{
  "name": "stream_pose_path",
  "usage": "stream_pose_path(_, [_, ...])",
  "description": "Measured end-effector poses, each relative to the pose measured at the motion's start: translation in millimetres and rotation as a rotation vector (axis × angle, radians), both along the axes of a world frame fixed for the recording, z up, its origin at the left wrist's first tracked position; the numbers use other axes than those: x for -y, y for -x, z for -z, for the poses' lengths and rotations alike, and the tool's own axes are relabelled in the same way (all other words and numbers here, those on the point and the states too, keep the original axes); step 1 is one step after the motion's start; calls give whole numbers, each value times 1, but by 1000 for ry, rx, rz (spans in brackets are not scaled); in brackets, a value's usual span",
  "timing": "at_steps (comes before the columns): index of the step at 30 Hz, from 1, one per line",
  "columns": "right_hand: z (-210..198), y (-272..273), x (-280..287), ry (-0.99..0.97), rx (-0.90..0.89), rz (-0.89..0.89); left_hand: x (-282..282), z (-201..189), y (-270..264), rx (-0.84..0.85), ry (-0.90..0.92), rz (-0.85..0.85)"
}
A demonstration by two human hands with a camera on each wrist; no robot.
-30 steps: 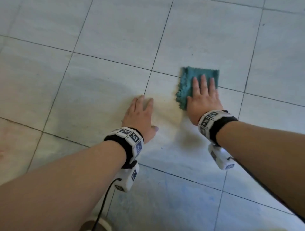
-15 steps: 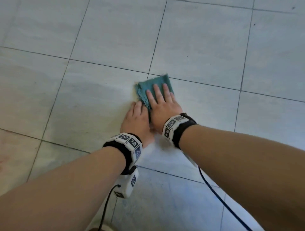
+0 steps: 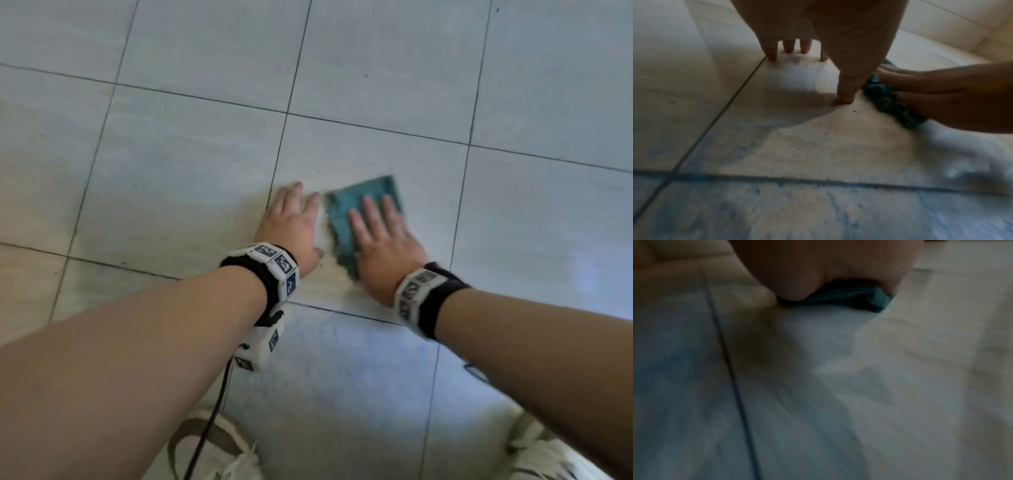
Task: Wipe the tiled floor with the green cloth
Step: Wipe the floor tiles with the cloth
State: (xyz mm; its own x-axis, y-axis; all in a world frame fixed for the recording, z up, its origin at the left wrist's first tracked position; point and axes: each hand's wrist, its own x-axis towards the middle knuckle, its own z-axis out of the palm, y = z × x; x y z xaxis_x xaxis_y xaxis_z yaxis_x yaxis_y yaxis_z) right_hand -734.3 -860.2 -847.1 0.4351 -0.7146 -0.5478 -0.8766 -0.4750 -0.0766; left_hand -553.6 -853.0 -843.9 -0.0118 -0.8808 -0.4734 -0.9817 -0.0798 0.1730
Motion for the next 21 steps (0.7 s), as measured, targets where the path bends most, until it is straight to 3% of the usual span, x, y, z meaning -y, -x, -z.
stream_pose_path(2, [1,-32,-10,-24,13,-149,-4,0,0,-27,16,-14])
stream_pose_path(5, [3,-24,-13,2,24,-154,-3,0,-5,-34,9,11])
stream_pose_path(11, [-9,102,-25,-55,-132,362,-1,-1,2,39,-51,39])
stream_pose_path(14, [-8,106,-29,-76,-112,436,-3,-1,7,65,-47,46])
stream_pose_path(16, [-6,88,-30,-61,-67,384,-5,-1,9,60,-48,30])
stream_pose_path(21, [-2,18,-30,-42,20,59,-8,-2,10,55,-39,-4])
